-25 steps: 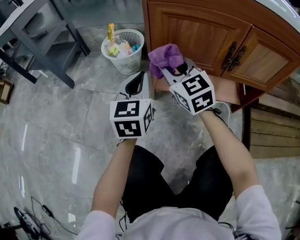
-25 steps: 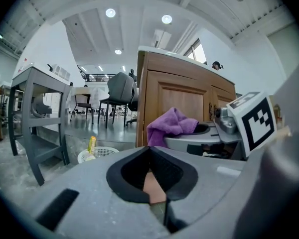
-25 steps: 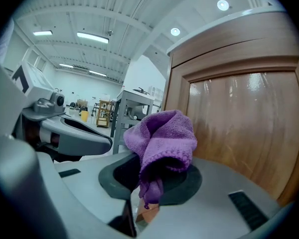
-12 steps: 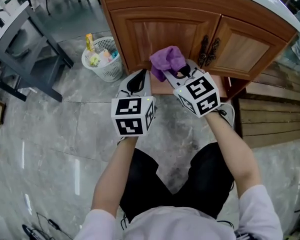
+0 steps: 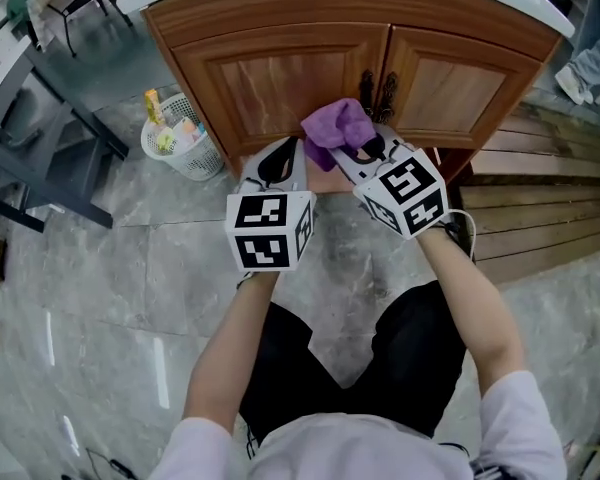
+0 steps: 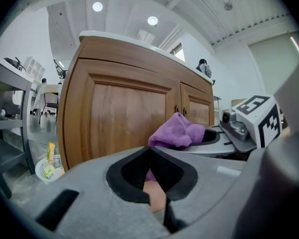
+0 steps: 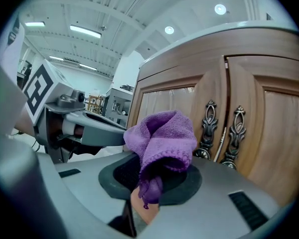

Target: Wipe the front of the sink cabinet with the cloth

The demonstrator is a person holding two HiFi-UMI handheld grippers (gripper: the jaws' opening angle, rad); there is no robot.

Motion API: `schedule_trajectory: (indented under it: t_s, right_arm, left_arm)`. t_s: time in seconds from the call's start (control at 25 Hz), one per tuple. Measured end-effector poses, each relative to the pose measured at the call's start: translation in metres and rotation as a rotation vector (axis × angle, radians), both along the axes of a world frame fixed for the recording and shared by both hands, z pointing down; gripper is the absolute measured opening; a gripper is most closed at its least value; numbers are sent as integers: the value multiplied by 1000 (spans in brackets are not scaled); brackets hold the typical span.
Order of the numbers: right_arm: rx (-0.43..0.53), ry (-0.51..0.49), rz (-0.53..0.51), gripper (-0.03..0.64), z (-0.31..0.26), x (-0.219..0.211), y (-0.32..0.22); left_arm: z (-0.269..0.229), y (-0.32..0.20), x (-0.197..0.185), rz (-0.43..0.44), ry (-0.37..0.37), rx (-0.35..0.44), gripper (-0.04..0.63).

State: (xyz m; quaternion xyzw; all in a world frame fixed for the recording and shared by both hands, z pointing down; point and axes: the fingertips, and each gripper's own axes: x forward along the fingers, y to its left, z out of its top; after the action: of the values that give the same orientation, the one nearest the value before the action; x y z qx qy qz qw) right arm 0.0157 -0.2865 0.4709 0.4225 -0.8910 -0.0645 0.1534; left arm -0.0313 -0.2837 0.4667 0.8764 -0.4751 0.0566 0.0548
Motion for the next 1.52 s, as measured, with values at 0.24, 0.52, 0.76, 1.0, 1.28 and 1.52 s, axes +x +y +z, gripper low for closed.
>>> schedule_trajectory:
  t_s: [0.24, 0.52, 0.76, 1.0, 1.28, 1.52]
  right_arm:
    - [-11, -3, 36, 72, -1, 40, 9]
    - [-14, -16, 112, 72, 0, 91, 17]
    - [-15, -32, 191, 72, -1, 135, 21]
    - [-13, -35, 277, 72, -1, 176, 24]
    - [-16, -39, 399, 72, 0, 240, 27]
    - [-14, -37, 480, 72, 3, 287, 32]
  left_arm:
    - [-3, 2, 38, 62, -6, 5, 6]
    - [-5, 4, 84, 138, -11, 9, 6]
    - [-8, 6, 125, 206, -17, 12, 6]
    - [-10, 10, 160, 260, -20, 16, 6]
    - [-9, 13, 193, 306, -18, 12, 6]
    - [-5, 14, 213, 328, -19, 5, 6]
